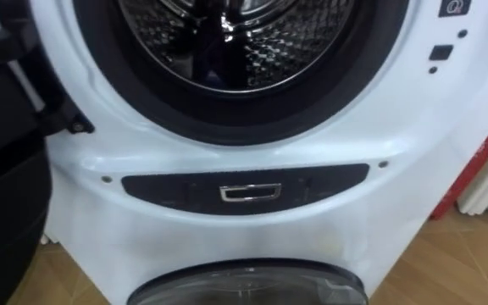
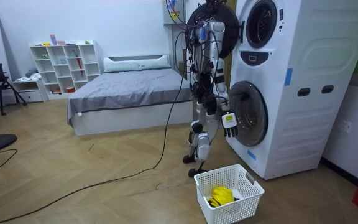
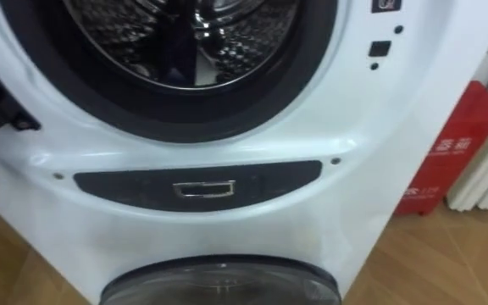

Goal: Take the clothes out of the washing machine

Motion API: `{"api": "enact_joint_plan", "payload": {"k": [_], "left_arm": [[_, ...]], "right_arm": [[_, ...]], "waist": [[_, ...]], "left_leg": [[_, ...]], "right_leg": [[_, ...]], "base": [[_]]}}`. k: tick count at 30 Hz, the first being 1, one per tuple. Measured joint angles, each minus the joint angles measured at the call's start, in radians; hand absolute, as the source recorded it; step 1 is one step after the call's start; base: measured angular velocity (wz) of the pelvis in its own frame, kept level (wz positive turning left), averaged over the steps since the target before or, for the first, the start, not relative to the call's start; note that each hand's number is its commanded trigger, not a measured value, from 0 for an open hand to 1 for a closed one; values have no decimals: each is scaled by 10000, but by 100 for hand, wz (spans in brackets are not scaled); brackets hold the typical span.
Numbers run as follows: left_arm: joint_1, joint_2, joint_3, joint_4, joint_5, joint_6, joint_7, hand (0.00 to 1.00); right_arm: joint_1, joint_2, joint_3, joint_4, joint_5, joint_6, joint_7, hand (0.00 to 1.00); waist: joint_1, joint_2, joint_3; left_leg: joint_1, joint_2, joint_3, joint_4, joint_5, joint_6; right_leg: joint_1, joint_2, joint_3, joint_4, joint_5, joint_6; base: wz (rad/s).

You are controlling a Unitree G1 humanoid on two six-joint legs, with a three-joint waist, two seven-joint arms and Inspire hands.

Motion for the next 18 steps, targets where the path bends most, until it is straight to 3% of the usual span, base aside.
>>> {"api": "enact_joint_plan", "payload": {"k": [10,18], "left_arm": [[256,-44,195,-34,129,-5,137,0],[236,-64,119,-67,174,-101,391,0]], "right_arm": [[-15,205,27,-155,-854,-6,-171,0],[172,226,36,-63,-705,-127,-568,0]], "waist": [[-6,-141,19],[-45,-59,2]], "left_leg": [[174,-18,-94,13,1,7],[196,0,-100,25,-4,9]], "right_leg": [[207,-17,-18,-18,-24,18],[235,6,-2,10,-27,13]], "base": [[1],[0]]}}
